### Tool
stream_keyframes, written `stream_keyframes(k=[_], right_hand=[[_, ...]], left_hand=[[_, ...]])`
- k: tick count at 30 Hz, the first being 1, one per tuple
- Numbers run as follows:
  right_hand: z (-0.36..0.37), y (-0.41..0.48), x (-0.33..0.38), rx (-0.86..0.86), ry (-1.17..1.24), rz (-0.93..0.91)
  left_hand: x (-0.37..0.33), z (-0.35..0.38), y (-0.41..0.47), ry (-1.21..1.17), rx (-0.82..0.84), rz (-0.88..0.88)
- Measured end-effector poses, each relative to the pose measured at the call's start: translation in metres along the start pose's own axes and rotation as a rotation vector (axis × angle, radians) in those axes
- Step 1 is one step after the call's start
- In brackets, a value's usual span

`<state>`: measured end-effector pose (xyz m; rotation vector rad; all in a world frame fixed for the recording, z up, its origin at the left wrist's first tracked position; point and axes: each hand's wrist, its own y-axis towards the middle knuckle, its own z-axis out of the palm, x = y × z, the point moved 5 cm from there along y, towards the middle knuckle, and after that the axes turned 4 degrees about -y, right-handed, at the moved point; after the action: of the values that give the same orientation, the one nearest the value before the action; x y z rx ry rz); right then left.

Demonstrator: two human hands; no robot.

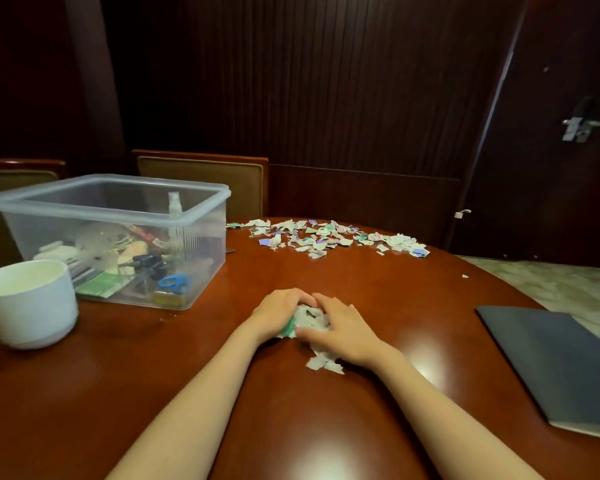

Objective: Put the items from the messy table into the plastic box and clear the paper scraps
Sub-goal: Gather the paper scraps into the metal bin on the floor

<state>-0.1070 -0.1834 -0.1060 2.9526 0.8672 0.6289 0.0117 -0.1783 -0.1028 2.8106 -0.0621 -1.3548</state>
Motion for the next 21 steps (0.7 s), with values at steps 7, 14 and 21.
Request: stream_keyframes(k=[7,14,21], right_hand=[[0.004,-0.041,0.037,-0.071,0.113,-0.005],[0.006,-0.078,0.060,-0.087,0.191,0.012],[0.009,-0.114,0.085,-0.065,0.271,0.001]], left_hand=[[0.005,-0.003,-0.042,-0.194,-0.041,0.011],[0.006,-0.009,-0.091,-0.263,-0.042,0.053],[0.003,-0.010,-0.149,-0.194,0.038,0.094]])
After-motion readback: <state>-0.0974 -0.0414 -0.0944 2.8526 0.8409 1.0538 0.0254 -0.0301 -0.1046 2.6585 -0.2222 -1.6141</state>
